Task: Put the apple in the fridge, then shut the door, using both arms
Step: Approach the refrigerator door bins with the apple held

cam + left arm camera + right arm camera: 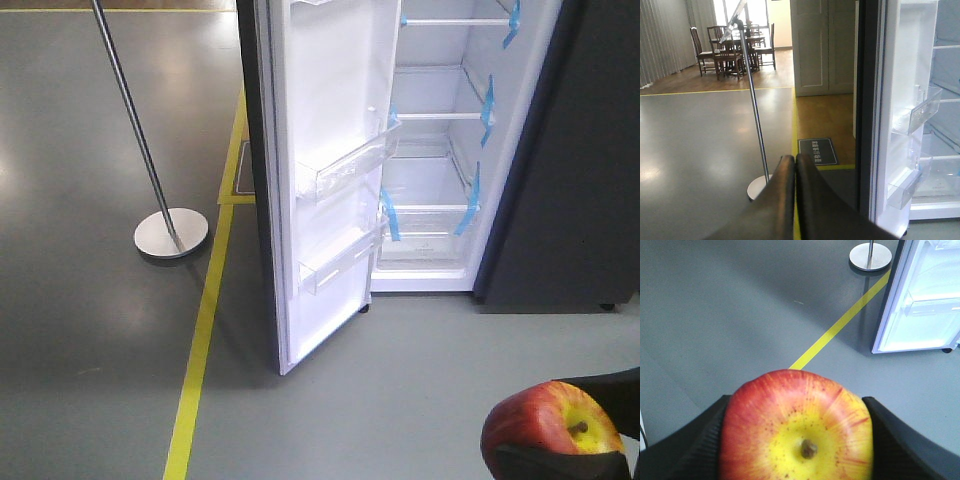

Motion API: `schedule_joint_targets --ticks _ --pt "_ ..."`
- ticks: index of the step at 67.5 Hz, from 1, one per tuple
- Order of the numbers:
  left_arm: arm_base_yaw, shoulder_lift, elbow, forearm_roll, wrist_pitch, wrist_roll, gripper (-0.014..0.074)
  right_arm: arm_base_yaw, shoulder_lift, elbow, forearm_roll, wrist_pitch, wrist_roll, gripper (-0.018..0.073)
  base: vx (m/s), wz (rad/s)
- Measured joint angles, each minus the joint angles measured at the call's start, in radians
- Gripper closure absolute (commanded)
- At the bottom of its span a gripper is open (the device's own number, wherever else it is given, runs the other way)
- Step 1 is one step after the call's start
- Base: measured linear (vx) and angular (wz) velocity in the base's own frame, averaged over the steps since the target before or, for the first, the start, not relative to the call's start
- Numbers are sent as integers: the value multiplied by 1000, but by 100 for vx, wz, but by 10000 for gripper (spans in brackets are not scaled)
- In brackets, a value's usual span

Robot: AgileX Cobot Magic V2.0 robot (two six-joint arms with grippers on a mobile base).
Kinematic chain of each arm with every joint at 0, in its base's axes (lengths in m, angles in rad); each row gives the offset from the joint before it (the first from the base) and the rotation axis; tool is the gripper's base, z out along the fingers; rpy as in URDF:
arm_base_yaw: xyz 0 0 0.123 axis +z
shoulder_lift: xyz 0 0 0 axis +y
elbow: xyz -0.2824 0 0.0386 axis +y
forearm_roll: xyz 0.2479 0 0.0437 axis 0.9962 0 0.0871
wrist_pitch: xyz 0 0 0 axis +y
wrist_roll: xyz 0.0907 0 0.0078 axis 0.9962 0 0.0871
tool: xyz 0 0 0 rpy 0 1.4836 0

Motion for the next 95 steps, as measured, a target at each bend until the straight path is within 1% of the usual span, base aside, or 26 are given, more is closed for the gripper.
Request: schedule_joint_targets --ticks 95 --pt "0 0 0 0 0 0 603 0 0 0 0 0 0 200 12 1"
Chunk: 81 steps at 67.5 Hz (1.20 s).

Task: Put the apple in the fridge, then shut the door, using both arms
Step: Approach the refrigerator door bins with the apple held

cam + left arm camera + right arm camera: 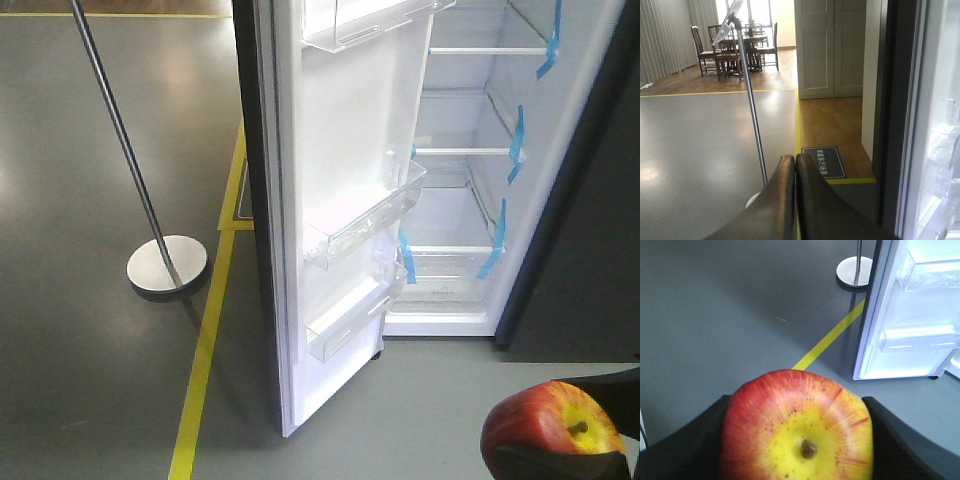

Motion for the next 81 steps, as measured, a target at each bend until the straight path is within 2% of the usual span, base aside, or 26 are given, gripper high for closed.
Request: schedule_joint_targets --ticks 81 --pt "0 0 0 0 0 0 603 0 0 0 0 1 0 200 12 0"
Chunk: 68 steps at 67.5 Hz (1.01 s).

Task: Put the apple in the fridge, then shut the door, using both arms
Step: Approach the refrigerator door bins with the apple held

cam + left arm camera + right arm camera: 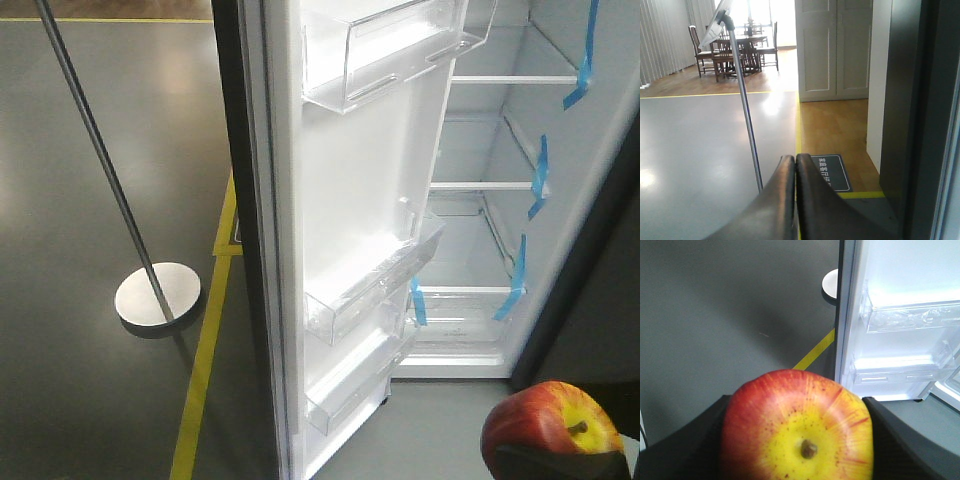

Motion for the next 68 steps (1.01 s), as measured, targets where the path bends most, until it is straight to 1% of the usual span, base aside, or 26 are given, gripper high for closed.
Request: schedule_joint_targets --ticks 68 --pt "0 0 0 0 0 0 603 0 0 0 0 0 0 200 9 -2"
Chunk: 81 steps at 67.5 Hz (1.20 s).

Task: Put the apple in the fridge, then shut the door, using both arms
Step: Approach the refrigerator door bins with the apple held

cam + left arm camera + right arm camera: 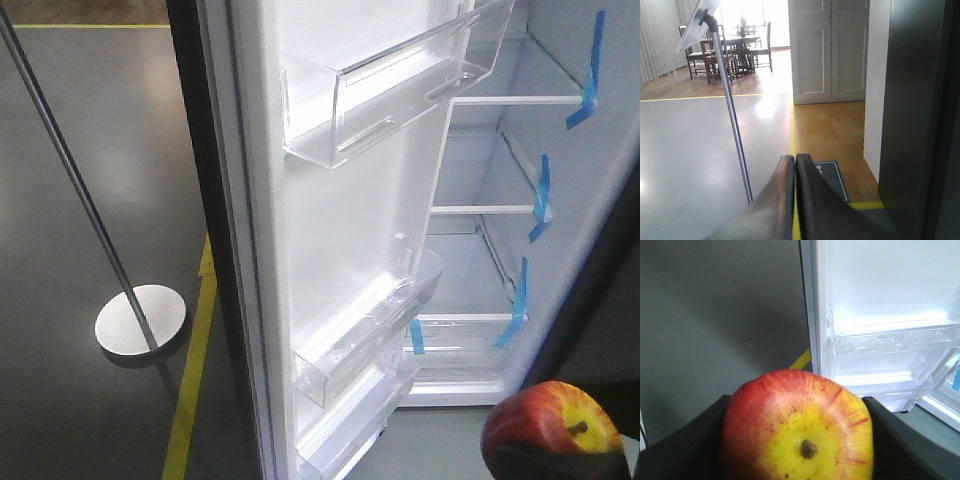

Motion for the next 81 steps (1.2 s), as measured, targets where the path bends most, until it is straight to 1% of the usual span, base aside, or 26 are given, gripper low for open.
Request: schedule_joint_targets --ticks 81 --pt "0 0 0 0 0 0 603 0 0 0 0 0 0 200 5 0"
